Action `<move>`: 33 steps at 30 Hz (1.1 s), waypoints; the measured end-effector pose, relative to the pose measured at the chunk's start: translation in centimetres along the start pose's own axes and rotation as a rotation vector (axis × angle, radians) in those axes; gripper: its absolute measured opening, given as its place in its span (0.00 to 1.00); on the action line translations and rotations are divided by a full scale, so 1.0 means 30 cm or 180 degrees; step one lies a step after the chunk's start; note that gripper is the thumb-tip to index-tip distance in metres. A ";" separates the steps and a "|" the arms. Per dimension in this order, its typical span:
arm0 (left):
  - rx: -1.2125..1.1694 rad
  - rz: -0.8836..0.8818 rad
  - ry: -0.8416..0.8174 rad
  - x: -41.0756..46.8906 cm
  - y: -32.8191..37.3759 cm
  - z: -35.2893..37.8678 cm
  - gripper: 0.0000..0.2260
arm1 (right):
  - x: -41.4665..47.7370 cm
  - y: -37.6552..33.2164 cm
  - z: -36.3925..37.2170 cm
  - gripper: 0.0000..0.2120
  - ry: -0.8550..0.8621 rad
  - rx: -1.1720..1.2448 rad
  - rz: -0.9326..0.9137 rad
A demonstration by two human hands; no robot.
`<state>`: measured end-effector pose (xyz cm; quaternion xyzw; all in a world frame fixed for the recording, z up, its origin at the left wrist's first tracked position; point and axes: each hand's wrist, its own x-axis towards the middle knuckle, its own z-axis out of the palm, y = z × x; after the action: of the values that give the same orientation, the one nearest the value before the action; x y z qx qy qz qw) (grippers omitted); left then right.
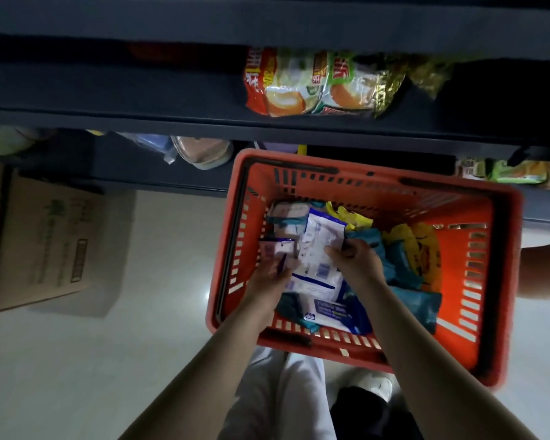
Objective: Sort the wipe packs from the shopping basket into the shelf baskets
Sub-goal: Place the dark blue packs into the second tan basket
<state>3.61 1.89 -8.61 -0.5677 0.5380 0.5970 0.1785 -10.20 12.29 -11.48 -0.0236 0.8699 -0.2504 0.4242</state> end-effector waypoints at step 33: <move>-0.1927 0.0616 0.0255 -0.676 0.466 -0.344 0.03 | -0.660 -0.542 -0.520 0.30 -0.0800 0.2103 -0.0381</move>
<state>3.03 -3.76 17.48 -0.5643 0.3941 0.7213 -0.0774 -12.05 9.59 18.33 0.0333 0.6802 -0.5376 0.4972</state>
